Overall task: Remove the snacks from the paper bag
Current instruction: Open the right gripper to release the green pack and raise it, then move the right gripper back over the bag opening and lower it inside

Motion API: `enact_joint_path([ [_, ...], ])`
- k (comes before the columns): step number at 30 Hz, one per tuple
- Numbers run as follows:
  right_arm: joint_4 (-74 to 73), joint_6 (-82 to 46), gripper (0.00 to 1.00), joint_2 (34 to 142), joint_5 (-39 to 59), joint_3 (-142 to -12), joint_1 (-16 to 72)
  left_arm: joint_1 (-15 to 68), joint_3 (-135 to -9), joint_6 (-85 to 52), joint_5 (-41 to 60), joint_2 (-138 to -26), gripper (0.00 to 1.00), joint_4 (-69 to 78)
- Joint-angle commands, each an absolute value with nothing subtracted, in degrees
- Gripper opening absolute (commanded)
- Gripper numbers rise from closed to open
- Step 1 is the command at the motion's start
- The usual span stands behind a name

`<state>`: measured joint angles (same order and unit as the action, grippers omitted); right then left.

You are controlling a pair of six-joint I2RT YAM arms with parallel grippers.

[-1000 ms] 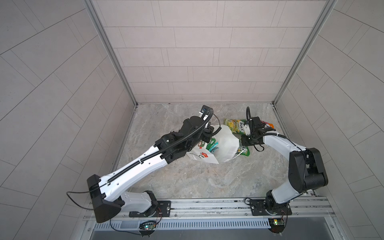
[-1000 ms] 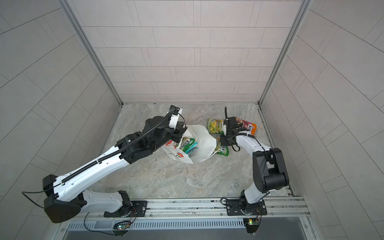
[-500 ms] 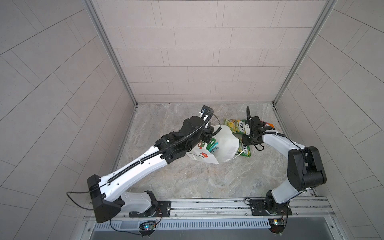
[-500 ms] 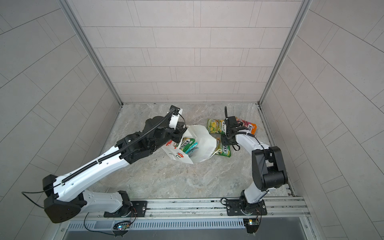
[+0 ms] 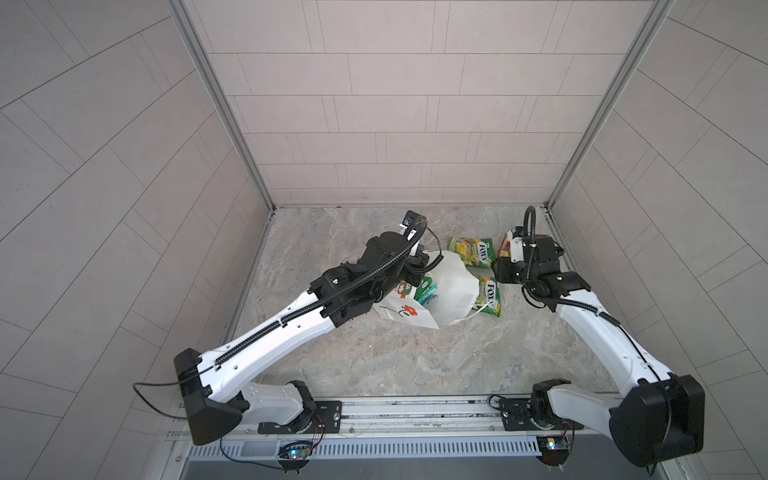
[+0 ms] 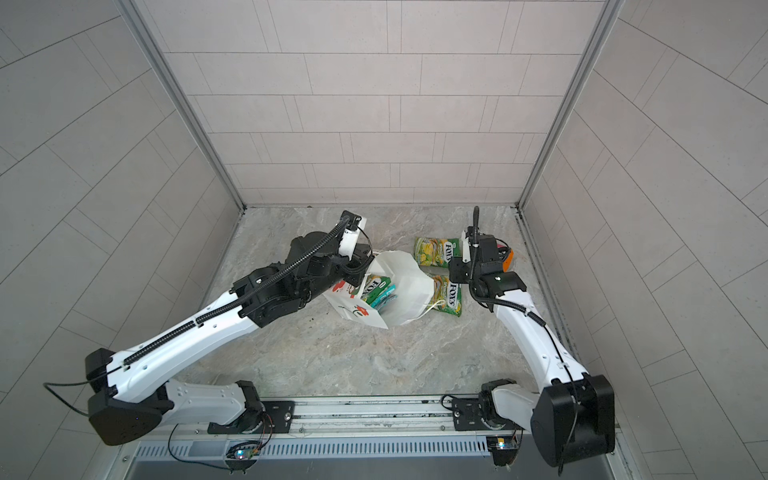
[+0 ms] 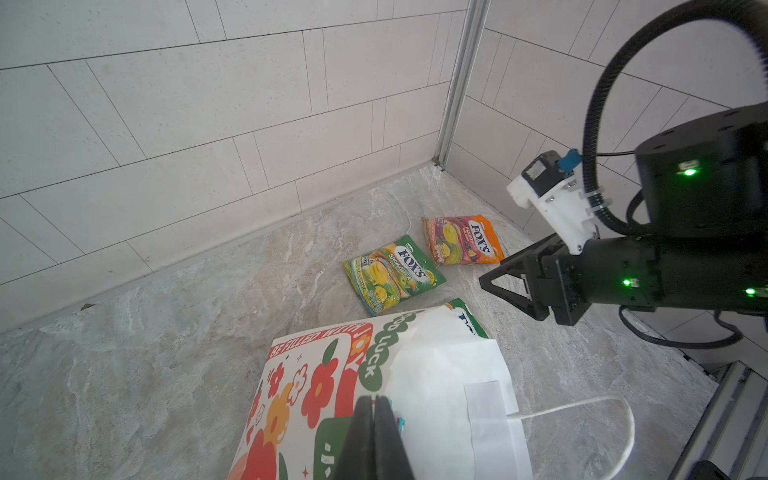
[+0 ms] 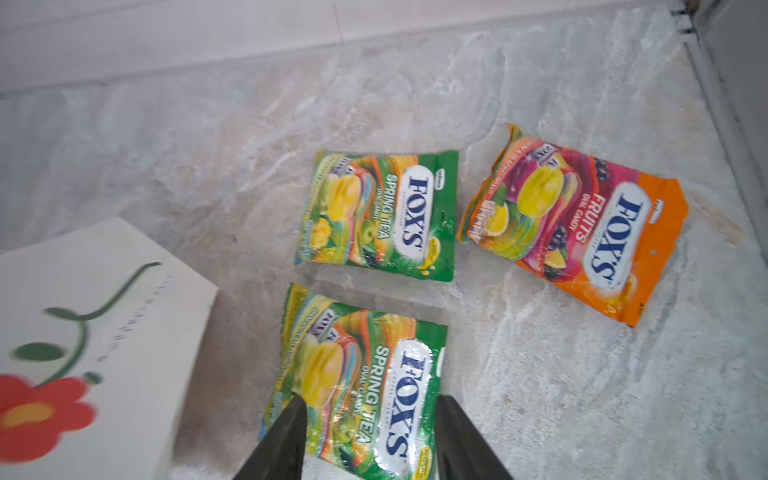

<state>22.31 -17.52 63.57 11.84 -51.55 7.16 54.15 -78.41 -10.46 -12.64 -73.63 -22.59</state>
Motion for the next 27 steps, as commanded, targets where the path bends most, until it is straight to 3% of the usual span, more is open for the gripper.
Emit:
enact_joint_path([
  [1, 16.6, -21.5, 0.52, 58.8, 24.8, -51.0, 7.4, 54.4, -77.7, -10.1, -10.9, -72.8, 0.00, -21.5],
  [4, 15.7, -23.4, 0.52, 55.9, 31.6, -51.6, 8.7, 54.4, -77.5, -10.1, -9.1, -72.6, 0.00, -20.9],
  [7, 16.5, -23.8, 0.52, 53.5, 32.4, -52.1, 12.0, 54.5, -77.3, -10.3, -8.5, -72.7, 0.00, -20.2],
  [17, 16.7, -20.9, 0.52, 51.3, 29.2, -49.4, 28.1, 54.5, -77.6, -11.7, -8.7, -73.2, 0.00, -19.9],
  [27, 15.9, -20.2, 0.52, 55.1, 23.5, -44.2, 37.5, 54.4, -78.1, -11.9, -8.3, -73.0, 0.00, -19.9],
])
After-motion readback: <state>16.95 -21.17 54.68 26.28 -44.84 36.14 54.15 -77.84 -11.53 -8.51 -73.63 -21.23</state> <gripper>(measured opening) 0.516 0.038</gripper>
